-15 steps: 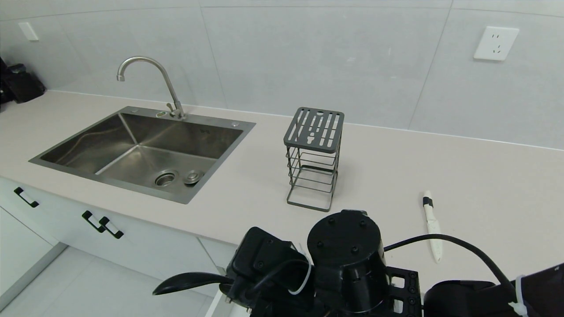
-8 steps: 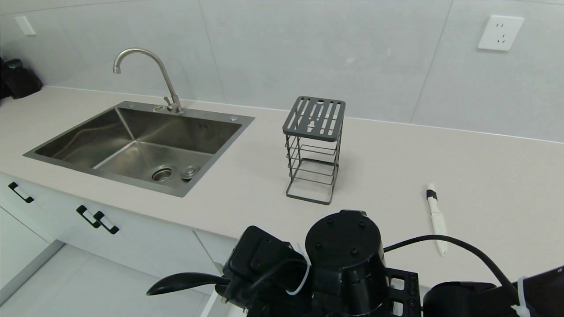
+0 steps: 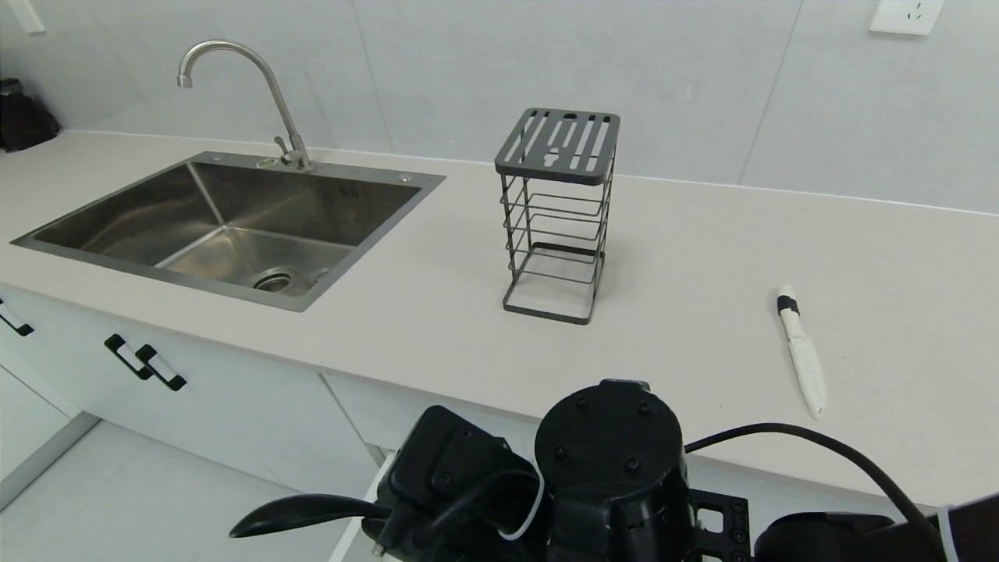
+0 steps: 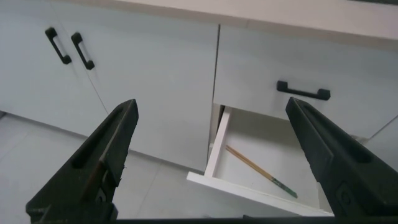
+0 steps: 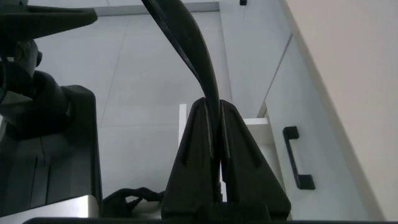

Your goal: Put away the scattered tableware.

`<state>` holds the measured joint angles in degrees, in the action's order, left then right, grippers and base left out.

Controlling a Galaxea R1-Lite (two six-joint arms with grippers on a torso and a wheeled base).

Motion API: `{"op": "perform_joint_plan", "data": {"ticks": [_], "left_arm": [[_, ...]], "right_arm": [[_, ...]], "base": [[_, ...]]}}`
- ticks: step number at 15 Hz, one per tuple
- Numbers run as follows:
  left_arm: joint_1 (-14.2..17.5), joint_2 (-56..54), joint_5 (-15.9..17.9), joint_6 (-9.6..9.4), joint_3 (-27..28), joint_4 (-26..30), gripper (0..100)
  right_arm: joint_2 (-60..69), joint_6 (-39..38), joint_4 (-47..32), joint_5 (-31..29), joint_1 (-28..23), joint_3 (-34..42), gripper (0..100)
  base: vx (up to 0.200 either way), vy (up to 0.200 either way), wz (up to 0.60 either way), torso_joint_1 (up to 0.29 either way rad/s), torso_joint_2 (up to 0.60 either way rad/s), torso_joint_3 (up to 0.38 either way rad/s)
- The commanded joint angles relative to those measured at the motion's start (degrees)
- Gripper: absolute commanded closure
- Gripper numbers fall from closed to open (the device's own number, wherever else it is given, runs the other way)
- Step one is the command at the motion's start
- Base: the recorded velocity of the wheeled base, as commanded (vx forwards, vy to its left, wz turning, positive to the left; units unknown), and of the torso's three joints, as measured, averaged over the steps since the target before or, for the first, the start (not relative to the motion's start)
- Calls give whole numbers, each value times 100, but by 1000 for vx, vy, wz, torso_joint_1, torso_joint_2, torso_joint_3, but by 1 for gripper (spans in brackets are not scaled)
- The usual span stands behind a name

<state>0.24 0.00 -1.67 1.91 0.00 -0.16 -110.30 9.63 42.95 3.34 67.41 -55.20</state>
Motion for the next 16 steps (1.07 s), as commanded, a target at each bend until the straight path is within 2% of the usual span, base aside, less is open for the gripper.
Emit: {"op": "perform_joint_plan", "data": {"ticks": [1,13,16], "left_arm": [[2,0,-9,2,0,-2,0],[2,0,-9,2,0,-2,0],[2,0,0,2,0,7,0]], "right_arm": [[44,4,-23,-9,44,0,100],[123,4,-129,-97,61,-17,100],[96,39,-138,-176,70,-351,100]], "base": [[0,0,0,-266,530,251],[0,0,0,-253,480,228],[0,0,0,-245,375,152]]}}
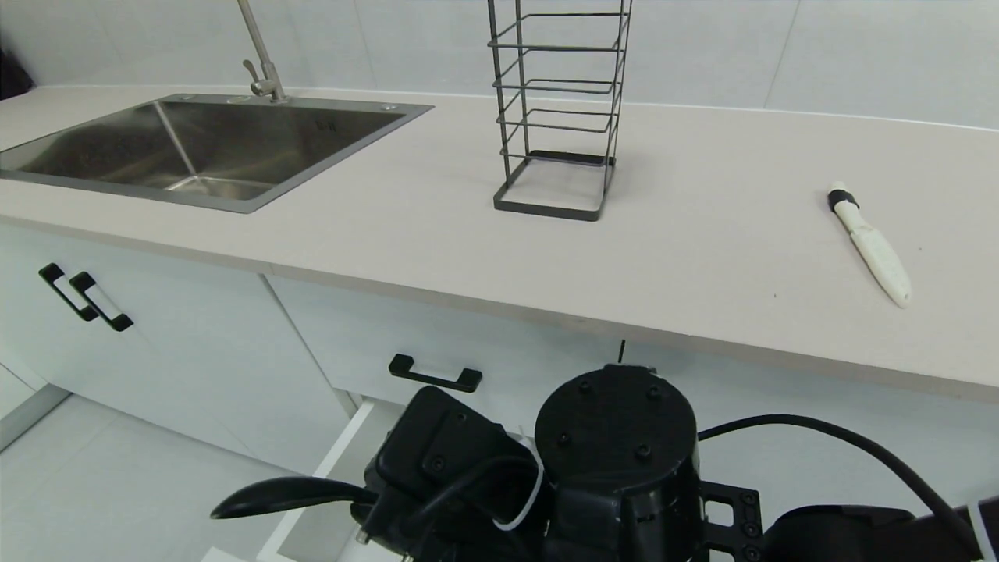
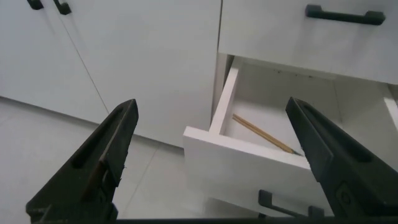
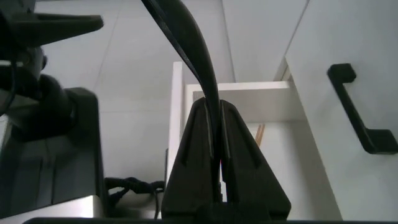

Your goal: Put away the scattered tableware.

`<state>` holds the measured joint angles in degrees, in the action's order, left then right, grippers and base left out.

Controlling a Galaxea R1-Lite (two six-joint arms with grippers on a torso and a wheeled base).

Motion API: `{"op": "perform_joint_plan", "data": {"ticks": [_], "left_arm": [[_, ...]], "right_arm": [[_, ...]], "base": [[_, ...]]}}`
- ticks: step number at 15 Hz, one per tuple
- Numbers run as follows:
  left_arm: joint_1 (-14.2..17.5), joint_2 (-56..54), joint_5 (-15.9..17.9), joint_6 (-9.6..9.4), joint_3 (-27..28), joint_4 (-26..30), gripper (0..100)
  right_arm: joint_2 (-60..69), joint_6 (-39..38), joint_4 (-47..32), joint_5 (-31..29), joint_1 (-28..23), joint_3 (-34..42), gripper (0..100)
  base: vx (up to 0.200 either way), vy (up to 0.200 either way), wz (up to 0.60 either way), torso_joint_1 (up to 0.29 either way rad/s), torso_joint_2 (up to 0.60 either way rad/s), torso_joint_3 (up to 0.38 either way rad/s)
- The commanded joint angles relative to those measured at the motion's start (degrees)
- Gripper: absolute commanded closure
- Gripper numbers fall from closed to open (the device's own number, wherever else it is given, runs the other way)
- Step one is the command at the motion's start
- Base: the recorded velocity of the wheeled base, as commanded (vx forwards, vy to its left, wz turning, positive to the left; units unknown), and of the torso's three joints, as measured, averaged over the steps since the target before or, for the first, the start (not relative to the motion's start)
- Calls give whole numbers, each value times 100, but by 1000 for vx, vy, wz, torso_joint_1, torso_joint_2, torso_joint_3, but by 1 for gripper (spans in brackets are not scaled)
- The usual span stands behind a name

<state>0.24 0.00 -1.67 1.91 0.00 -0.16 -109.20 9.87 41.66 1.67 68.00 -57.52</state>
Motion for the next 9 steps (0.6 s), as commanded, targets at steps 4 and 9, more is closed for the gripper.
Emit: {"op": "perform_joint_plan", "data": {"ticks": [4,9], "left_arm": [[2,0,-9,2,0,-2,0],[2,0,-9,2,0,-2,0]], "right_arm": [[83,41,-395,70,20,12,100],[936,50,-1274,299,-217,56,100]], "base": [[0,0,0,-231,328,146],[0,0,0,-46,218,71]]}}
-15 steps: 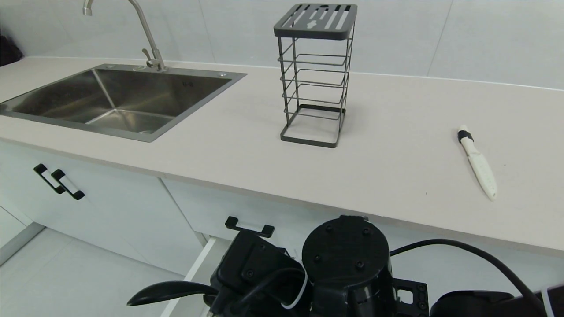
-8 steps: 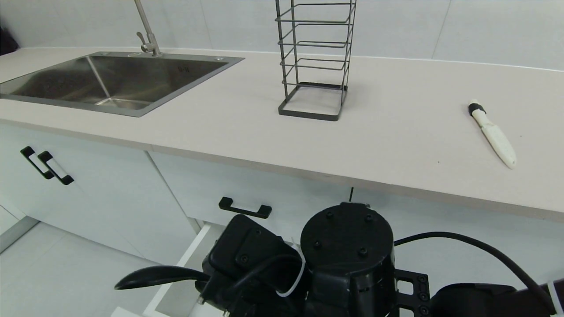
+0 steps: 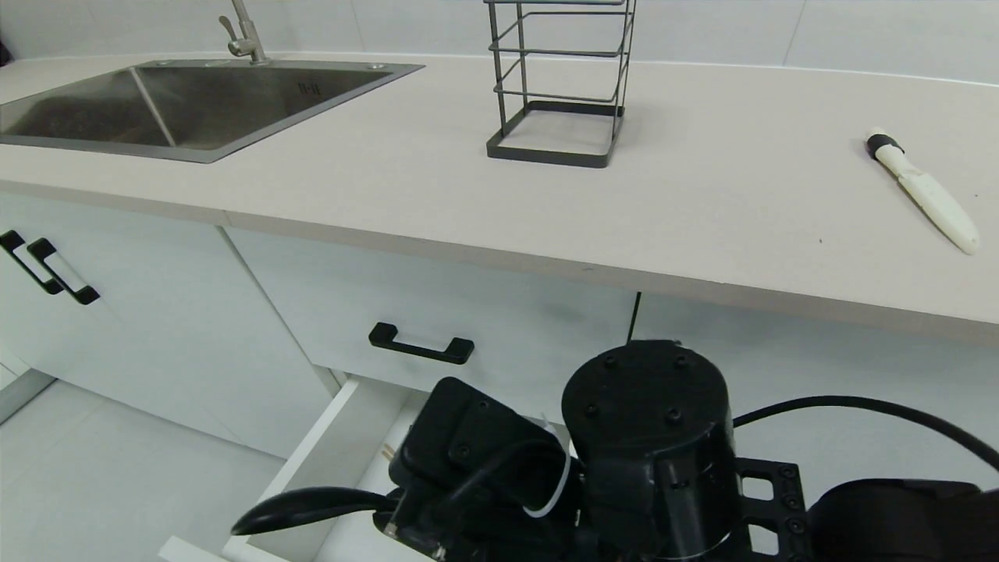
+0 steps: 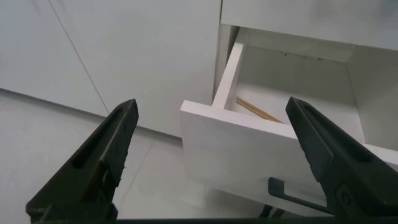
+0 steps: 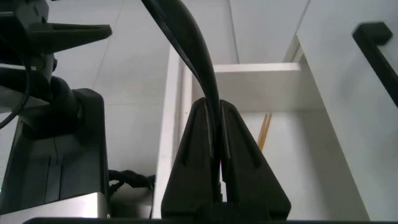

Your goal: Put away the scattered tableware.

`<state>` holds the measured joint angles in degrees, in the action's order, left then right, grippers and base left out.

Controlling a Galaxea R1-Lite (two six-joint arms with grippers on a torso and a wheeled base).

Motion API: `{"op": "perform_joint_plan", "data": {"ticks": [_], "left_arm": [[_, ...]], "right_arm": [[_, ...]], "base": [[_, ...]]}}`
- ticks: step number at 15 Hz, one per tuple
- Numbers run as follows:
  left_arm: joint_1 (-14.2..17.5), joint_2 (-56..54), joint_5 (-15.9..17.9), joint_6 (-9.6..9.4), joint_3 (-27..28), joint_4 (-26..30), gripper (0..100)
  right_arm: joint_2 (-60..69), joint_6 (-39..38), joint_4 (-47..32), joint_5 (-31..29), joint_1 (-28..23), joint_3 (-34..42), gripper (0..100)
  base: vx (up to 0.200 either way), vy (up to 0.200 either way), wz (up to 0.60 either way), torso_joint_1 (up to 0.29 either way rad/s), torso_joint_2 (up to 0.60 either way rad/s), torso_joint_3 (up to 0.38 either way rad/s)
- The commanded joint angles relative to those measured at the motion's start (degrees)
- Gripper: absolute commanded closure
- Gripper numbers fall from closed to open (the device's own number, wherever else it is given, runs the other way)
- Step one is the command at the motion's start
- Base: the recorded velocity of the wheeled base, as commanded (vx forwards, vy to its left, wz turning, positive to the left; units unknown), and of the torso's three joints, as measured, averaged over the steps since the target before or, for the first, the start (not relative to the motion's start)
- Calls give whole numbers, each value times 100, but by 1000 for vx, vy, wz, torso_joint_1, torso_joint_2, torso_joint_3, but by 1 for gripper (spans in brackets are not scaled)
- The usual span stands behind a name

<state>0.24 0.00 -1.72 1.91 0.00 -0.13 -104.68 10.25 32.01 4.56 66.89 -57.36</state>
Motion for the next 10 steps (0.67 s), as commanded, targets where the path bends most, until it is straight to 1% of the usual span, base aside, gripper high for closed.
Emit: {"op": "perform_joint_plan", "data": {"ticks": [1,2,4,6,8,10], "left_arm": [[2,0,-4,2,0,-4,0],[2,0,5,2,0,-4,0],[2,0,5,2,0,5,0],[2,0,5,2,0,-4,0],[2,0,5,2,0,5,0],[-7,0,5,2,0,-4,0]], "right_arm": [[633,12,-749,-43,-150,93,100],[616,12,-723,-148,-141,146,100],[282,65,-433,-350,-27,146,100],[44,170,-371,-350,-27,93,100],[-263,188,-380,-359,-27,-206,100],[-439,188,-398,-412,-1,-250,100]], "base": [[0,0,0,0,0,0],[0,0,0,0,0,0],[0,0,0,0,0,0],[0,0,0,0,0,0],[0,0,0,0,0,0],[0,0,0,0,0,0]]}}
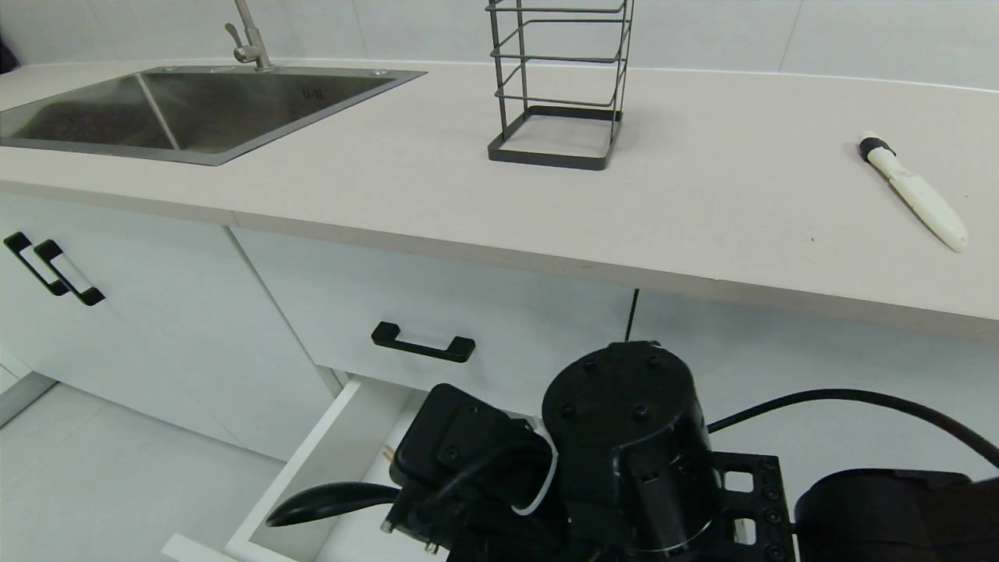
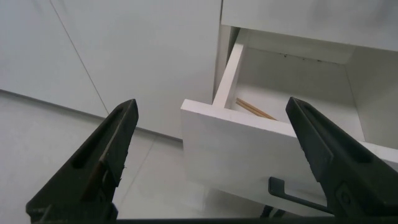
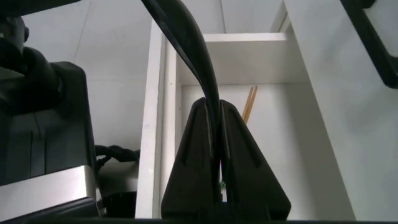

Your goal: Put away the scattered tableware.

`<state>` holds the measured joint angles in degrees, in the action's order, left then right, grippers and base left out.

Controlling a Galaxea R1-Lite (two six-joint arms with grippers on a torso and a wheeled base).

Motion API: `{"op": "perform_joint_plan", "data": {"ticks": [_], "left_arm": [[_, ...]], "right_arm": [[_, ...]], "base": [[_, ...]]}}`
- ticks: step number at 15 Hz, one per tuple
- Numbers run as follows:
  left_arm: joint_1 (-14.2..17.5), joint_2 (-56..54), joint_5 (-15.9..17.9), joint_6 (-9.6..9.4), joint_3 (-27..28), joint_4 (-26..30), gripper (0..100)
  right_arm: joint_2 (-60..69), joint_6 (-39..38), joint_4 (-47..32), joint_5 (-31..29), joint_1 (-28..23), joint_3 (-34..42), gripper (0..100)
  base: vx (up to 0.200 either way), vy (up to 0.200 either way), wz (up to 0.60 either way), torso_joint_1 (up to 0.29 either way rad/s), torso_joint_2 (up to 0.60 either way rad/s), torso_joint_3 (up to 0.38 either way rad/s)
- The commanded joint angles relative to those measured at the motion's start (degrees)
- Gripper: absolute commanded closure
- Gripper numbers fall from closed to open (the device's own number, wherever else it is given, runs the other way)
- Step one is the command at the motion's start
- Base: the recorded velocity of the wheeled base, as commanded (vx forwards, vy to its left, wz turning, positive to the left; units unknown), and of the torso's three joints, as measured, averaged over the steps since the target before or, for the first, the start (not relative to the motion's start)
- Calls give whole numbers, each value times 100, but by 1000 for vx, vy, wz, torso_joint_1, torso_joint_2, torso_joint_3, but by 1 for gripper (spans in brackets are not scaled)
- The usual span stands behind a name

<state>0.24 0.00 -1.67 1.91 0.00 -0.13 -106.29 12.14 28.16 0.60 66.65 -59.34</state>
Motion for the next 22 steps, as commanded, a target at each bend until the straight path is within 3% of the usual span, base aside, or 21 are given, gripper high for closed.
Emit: {"op": "perform_joint_plan", "data": {"ticks": [1,14,22], "left_arm": [[2,0,0,2,0,-4,0],[2,0,-9,2,0,-4,0],[2,0,-9,2,0,-4,0]], "right_arm": [[-357,-1,23,-51,59,-60,100],[-1931,-45,120,-262,-126,-1475,100],[-2458,-520,23,-666,-249,-2064,100]], "base": [[0,0,0,0,0,0],[0,0,0,0,0,0],[0,0,0,0,0,0]]}}
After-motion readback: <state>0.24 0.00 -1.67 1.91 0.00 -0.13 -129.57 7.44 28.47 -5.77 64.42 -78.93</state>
